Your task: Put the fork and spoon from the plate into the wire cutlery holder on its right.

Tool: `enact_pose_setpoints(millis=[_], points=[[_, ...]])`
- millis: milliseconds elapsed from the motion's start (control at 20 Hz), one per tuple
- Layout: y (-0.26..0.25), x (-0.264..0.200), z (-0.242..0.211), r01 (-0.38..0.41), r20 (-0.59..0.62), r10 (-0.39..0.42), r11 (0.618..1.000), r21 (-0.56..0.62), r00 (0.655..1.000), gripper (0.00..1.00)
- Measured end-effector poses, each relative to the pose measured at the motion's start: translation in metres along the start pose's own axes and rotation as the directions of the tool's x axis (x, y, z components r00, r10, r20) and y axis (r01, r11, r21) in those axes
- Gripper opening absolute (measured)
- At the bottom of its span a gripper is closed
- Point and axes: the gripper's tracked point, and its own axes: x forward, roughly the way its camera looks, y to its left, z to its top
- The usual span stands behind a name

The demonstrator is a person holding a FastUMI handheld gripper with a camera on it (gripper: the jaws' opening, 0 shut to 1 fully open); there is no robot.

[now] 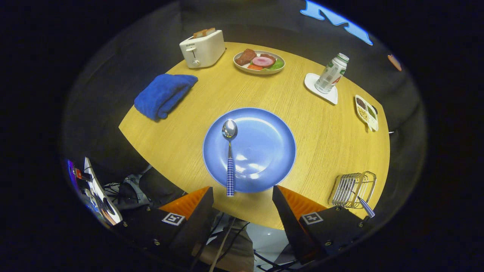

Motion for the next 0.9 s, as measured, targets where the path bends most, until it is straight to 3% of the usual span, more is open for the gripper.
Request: enact_pose_setpoints(millis=[300, 900], points=[[0.007, 0.021, 0.013, 0.040, 0.026, -0.040, 0.999, -0.007, 0.999, 0.96], [0.003, 0.072, 0.007, 0.050, -0.093, -0.052, 0.998, -0.023, 0.994, 0.96]])
